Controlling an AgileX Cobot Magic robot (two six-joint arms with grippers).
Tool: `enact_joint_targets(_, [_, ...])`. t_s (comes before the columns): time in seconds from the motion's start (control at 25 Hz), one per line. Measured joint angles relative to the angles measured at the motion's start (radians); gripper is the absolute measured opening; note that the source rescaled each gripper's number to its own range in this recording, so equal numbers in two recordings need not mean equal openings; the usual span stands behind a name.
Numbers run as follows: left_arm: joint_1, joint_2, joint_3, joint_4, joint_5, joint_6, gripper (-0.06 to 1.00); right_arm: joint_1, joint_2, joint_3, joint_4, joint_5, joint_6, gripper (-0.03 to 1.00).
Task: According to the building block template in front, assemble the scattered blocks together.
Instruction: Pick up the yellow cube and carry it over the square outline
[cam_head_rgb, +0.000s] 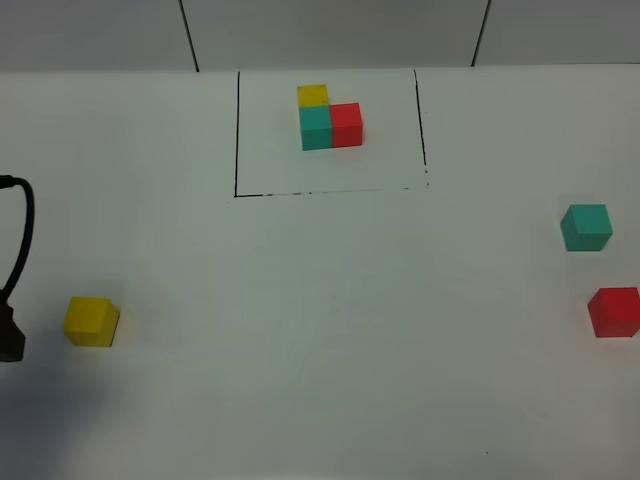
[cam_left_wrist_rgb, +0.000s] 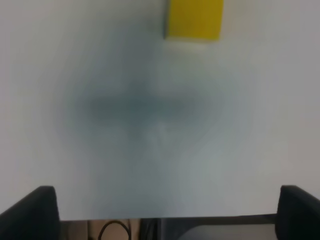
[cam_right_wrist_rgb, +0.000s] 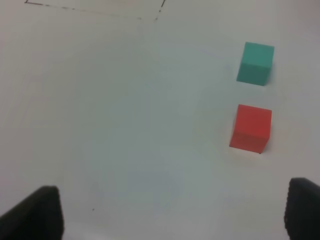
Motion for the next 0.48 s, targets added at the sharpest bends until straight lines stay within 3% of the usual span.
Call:
enact_joint_targets(0.32, [-0.008,0.192,-0.001,0.011,-0.117,-0.001,1.0,0.0,0.0,0.0,0.0,0.0,0.0,0.82])
enact_joint_targets(0.48, [-0.08,0.289,-0.021,0.057,-0.157,-0.011,1.0,0.0,0.0,0.0,0.0,0.0,0.0,0.82])
